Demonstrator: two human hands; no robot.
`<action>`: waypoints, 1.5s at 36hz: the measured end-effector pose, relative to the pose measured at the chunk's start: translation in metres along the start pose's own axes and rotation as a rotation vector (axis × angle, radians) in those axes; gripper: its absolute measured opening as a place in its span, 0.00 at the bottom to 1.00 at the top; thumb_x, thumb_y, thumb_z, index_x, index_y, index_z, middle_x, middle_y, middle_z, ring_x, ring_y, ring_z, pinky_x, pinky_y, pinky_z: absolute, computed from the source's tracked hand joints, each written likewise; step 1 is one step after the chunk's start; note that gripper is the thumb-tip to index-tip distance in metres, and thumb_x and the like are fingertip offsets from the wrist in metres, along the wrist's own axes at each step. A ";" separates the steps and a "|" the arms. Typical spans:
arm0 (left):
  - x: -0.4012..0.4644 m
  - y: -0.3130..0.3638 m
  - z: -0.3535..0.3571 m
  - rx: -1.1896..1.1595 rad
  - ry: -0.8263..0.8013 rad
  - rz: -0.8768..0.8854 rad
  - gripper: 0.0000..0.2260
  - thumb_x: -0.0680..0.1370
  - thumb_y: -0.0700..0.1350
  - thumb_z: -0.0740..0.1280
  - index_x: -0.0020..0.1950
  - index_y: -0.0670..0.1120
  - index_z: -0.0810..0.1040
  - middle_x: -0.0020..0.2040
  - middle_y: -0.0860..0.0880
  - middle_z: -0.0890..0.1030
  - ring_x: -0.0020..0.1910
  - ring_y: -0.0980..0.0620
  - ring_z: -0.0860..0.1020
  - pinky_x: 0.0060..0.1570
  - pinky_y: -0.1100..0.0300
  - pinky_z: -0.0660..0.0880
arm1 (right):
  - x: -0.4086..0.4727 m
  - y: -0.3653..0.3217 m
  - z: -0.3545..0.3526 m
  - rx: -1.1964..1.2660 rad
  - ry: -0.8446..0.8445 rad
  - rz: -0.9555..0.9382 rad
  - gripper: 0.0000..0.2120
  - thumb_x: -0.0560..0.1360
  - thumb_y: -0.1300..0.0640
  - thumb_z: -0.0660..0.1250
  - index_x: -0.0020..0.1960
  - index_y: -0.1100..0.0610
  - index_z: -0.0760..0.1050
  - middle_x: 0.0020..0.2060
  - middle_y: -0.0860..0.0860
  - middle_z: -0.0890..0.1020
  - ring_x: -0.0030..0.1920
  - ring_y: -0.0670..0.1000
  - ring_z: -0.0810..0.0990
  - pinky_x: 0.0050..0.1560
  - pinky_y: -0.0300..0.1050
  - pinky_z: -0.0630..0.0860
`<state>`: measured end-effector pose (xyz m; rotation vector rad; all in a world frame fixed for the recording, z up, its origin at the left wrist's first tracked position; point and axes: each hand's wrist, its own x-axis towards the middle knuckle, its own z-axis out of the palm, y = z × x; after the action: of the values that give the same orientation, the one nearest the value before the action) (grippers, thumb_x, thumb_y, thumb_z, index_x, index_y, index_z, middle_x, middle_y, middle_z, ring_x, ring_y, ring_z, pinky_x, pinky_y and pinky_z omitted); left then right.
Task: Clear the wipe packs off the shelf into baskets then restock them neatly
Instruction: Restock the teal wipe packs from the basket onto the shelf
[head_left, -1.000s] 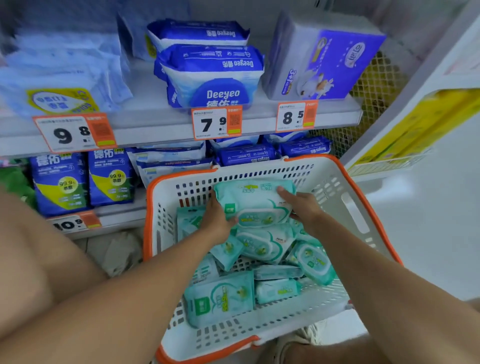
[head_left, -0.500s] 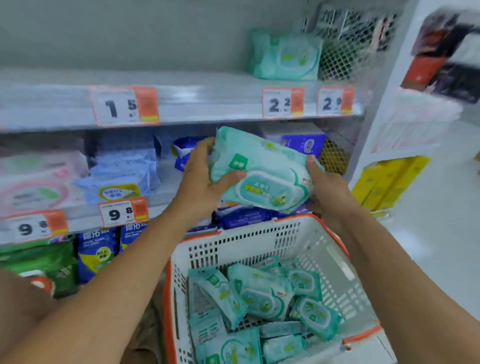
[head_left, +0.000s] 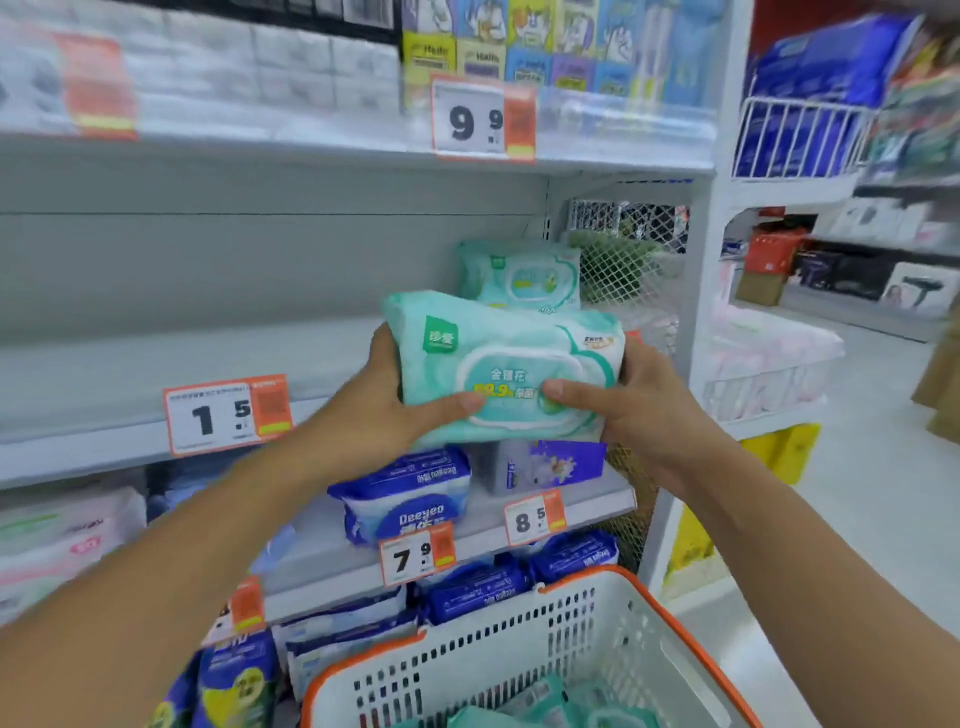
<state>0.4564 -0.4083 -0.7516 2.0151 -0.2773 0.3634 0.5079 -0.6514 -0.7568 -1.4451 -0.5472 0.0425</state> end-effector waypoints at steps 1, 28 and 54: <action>0.021 0.005 -0.008 0.060 -0.019 0.013 0.38 0.66 0.60 0.77 0.70 0.50 0.64 0.61 0.59 0.79 0.56 0.66 0.79 0.57 0.63 0.78 | 0.015 -0.006 -0.005 -0.015 0.008 -0.012 0.31 0.63 0.62 0.79 0.65 0.61 0.76 0.57 0.58 0.84 0.57 0.60 0.84 0.51 0.55 0.83; 0.295 -0.084 0.081 0.492 -0.058 -0.405 0.50 0.74 0.69 0.62 0.80 0.42 0.40 0.80 0.45 0.56 0.77 0.42 0.60 0.75 0.49 0.60 | 0.285 0.048 -0.153 -0.661 -0.045 0.308 0.22 0.73 0.57 0.76 0.64 0.52 0.74 0.59 0.51 0.83 0.58 0.55 0.81 0.57 0.57 0.80; -0.175 -0.259 0.173 0.384 -0.368 -0.719 0.24 0.77 0.50 0.71 0.70 0.46 0.70 0.63 0.45 0.77 0.61 0.45 0.77 0.54 0.56 0.74 | -0.135 0.328 -0.007 -1.145 -0.295 0.611 0.32 0.71 0.49 0.76 0.71 0.56 0.69 0.63 0.58 0.77 0.64 0.60 0.76 0.61 0.51 0.74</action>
<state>0.4077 -0.4401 -1.1038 2.3900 0.3234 -0.4411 0.4891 -0.6564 -1.1107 -2.7198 -0.3330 0.4981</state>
